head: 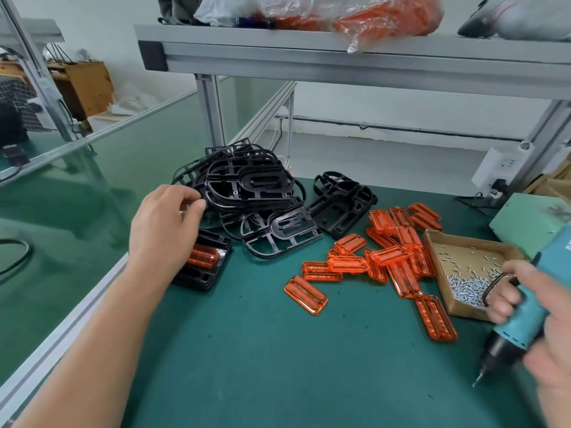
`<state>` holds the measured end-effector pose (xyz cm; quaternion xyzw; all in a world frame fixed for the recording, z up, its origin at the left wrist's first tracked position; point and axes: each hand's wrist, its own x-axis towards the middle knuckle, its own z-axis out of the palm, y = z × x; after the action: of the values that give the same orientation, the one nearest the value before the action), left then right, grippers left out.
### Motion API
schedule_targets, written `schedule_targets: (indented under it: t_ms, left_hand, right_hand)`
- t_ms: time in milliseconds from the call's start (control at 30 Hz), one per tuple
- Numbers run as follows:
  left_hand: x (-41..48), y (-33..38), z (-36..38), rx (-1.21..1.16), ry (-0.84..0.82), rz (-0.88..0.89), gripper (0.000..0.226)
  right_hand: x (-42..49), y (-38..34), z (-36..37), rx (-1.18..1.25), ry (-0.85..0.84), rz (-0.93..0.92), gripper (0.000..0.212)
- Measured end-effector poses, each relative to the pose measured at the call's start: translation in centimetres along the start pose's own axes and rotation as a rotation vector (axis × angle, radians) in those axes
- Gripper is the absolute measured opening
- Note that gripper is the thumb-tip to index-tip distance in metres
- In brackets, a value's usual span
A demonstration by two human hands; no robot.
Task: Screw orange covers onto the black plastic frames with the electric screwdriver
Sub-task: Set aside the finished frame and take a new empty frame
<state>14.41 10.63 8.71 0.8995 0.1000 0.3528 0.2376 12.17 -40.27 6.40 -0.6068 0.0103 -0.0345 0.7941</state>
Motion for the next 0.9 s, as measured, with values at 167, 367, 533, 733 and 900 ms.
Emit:
schedule_targets:
  t_ms: [167,367,533,733,900]
  left_hand:
    - [-1.5,5.5,2.0,0.010,-0.114,0.302,0.004]
    - [-2.7,8.3,7.3,0.334,-0.424,0.442,0.030]
    - [-2.8,7.8,9.1,0.550,-0.401,0.504,0.028]
    - [-3.6,7.3,8.7,0.327,-0.436,0.510,0.028]
    - [-4.8,8.7,5.2,-0.182,-0.514,0.488,0.025]
  right_hand:
    - [-1.5,-3.8,0.2,-0.267,-0.042,0.066,0.066]
    - [-2.5,-5.3,-2.0,-1.150,-0.064,0.013,0.066]
    - [-3.3,-4.6,-4.6,-1.461,0.055,0.055,0.080]
    - [-4.8,-3.9,-6.6,-1.564,0.066,0.120,0.064]
    - [-5.1,-3.1,-7.1,-1.549,0.052,0.118,0.059]
